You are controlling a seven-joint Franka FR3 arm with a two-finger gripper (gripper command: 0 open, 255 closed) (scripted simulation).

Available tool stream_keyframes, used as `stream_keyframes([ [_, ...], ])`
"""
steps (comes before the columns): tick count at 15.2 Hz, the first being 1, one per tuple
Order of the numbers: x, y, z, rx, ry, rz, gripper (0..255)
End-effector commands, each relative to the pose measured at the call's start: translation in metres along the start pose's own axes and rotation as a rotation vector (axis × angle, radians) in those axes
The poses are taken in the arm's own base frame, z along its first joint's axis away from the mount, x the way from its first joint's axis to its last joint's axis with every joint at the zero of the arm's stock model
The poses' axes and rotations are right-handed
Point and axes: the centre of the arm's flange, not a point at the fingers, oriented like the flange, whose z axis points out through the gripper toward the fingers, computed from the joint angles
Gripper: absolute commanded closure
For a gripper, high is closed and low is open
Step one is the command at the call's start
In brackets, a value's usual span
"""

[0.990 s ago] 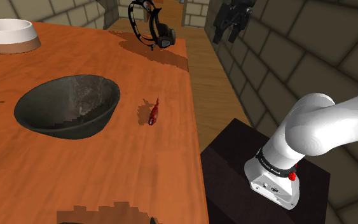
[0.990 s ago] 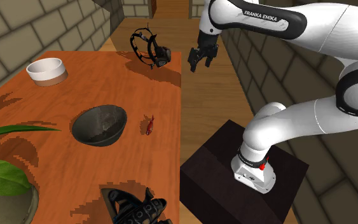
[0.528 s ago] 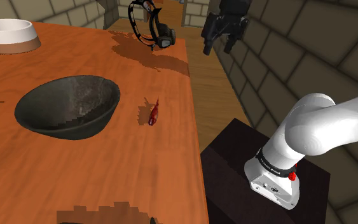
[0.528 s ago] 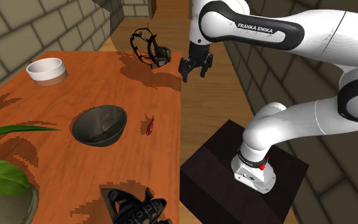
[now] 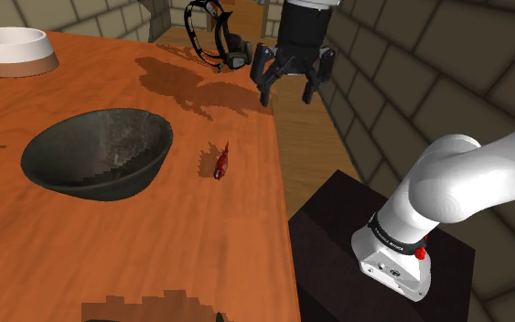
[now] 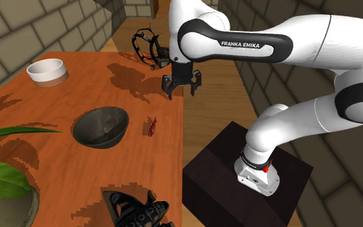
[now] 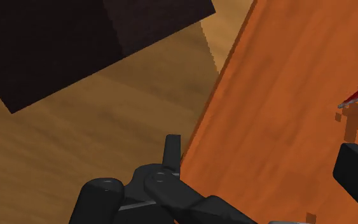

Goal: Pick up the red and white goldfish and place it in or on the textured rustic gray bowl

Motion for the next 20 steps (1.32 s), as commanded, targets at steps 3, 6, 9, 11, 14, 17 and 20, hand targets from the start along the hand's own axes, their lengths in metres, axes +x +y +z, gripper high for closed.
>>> stream_keyframes([
  [3,-0.016,-0.051,0.019,-0.029,-0.028,0.128,0],
  [6,-0.023,-0.089,0.032,-0.052,-0.049,0.22,0],
  [9,-0.028,-0.128,0.047,-0.074,-0.069,0.312,0],
  [11,-0.029,-0.148,0.055,-0.085,-0.08,0.36,0],
  [14,-0.03,-0.147,0.07,-0.085,-0.08,0.36,0],
  [17,-0.032,-0.146,0.086,-0.085,-0.08,0.36,0],
  [20,-0.033,-0.146,0.094,-0.085,-0.08,0.36,0],
])
